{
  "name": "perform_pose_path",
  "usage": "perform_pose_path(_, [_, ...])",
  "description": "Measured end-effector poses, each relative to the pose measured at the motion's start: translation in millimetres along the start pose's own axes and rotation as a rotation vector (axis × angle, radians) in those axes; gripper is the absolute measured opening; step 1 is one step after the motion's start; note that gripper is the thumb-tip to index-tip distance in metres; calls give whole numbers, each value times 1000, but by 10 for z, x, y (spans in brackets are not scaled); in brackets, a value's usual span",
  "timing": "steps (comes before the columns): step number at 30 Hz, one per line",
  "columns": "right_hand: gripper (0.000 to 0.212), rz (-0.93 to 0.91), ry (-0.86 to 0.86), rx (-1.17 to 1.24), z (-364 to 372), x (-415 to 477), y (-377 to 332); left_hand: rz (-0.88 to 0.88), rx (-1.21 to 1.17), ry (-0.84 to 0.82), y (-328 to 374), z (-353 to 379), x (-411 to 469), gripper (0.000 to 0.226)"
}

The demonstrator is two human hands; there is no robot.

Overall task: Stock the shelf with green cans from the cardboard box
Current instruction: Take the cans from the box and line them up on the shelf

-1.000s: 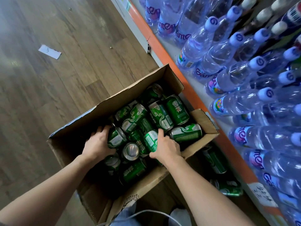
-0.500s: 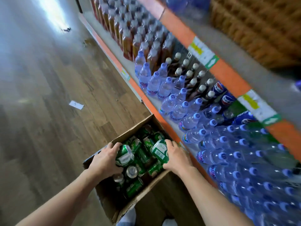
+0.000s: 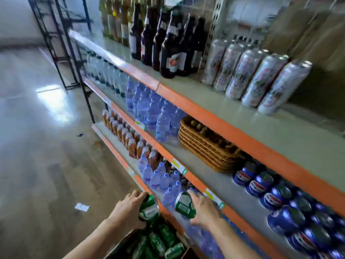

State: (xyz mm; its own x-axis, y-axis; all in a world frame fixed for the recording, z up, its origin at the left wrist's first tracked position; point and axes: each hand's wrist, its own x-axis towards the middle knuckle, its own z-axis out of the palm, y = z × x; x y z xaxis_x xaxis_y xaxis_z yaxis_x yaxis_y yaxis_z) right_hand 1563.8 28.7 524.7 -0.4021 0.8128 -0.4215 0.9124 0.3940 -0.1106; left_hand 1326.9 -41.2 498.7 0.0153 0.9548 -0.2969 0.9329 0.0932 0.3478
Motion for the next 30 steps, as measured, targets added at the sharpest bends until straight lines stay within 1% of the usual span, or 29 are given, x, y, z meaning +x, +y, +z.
perform_pose_path(2, [81,4,65,-12,-337,-163,45,66,48,6,203,-340,-11,90])
perform_pose_path(3, [81,9,86,-13,-497,-244,75,100,73,31,304,-507,-10,88])
perform_pose_path(5, [85,20,130,-18,-820,-430,146,172,123,82,506,-828,20,82])
perform_pose_path(8, [90,40,193,-51,-1257,-700,263,273,142,116,814,-1264,80,84])
perform_pose_path(12, [92,91,289,-45,-1713,-1073,393,386,165,204,1235,-1784,126,73])
perform_pose_path(15, [87,127,367,-53,-1990,-1379,473,448,217,218,1540,-2082,159,84])
perform_pose_path(18, [80,185,435,-91,-2153,-1628,632,517,252,253,1847,-2242,187,83])
perform_pose_path(22, [76,278,459,-113,-2234,-1904,960,618,271,222,2290,-2307,228,82])
perform_pose_path(28, [87,444,422,-77,-2224,-2278,1622,714,302,205,2998,-2262,364,83])
perform_pose_path(30, [87,494,415,-58,-2177,-2403,1867,732,304,170,3254,-2236,425,86])
